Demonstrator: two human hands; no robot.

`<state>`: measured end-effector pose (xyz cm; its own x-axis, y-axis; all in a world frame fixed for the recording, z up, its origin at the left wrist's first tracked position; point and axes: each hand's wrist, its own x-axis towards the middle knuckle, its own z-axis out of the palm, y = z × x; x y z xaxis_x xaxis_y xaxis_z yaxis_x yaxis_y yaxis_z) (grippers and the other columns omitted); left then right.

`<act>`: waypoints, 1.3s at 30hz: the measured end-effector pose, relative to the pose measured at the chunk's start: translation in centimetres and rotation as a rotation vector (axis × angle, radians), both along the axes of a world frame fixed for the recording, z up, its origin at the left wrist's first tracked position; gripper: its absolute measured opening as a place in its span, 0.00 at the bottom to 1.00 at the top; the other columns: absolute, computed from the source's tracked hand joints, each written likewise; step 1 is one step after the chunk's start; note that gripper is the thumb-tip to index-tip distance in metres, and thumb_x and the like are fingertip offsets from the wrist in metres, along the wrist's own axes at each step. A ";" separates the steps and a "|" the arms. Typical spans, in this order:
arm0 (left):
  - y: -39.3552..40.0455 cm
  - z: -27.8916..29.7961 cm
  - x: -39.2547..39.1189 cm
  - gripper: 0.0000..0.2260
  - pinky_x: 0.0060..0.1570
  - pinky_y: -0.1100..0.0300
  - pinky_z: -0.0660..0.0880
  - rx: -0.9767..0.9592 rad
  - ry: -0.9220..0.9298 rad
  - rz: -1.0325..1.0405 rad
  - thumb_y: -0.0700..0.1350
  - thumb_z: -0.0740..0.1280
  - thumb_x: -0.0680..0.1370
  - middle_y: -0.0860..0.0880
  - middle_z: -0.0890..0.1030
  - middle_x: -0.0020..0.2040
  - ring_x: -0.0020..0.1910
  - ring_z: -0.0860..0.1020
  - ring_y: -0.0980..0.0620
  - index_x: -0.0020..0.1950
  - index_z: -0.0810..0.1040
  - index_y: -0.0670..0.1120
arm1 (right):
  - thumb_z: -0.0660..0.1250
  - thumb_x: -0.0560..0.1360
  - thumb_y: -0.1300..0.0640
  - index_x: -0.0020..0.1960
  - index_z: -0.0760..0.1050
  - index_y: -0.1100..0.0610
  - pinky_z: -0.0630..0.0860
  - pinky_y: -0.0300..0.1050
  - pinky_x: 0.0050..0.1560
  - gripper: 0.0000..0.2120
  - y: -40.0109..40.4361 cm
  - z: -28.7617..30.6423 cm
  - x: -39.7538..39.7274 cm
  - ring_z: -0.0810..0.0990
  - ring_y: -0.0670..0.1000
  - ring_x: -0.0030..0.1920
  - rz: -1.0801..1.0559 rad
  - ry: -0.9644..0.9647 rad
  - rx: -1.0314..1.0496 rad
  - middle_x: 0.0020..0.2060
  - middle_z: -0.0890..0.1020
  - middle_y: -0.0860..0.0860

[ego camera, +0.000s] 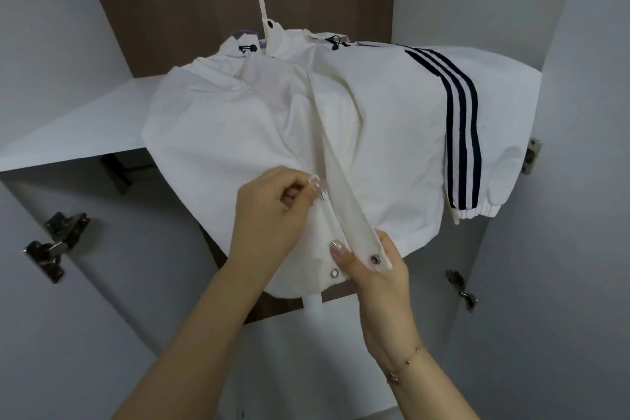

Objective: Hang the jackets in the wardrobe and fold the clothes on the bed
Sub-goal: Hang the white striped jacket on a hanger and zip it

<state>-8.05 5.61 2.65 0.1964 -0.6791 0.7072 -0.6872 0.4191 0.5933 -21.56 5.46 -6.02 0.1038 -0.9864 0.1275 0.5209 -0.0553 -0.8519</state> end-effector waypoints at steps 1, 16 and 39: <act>-0.6 0.7 0.6 0.03 0.42 0.72 0.73 -0.032 0.039 0.033 0.38 0.72 0.76 0.52 0.82 0.39 0.38 0.79 0.58 0.43 0.83 0.42 | 0.78 0.67 0.59 0.52 0.79 0.58 0.81 0.48 0.48 0.15 0.0 -0.3 -0.2 0.83 0.53 0.48 0.004 0.014 -0.002 0.45 0.84 0.52; -4.5 5.2 3.0 0.09 0.37 0.63 0.71 0.167 0.110 -0.058 0.46 0.73 0.75 0.52 0.80 0.28 0.30 0.74 0.58 0.34 0.83 0.50 | 0.64 0.68 0.29 0.49 0.70 0.41 0.67 0.28 0.45 0.19 -2.8 2.2 -4.2 0.72 0.39 0.49 -0.381 0.883 -0.440 0.47 0.71 0.36; -6.9 9.0 5.7 0.08 0.42 0.62 0.73 0.162 0.165 -0.070 0.43 0.72 0.76 0.49 0.81 0.32 0.32 0.77 0.56 0.38 0.83 0.43 | 0.61 0.70 0.32 0.32 0.66 0.52 0.66 0.39 0.31 0.24 -6.5 10.0 -0.8 0.73 0.44 0.30 -0.261 1.318 -0.695 0.26 0.74 0.44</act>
<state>-2.35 -1.34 11.63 0.2491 -0.7973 0.5498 -0.5478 0.3521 0.7589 -22.39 -1.01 3.95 0.3490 -0.7789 0.5210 -0.6593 -0.5992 -0.4542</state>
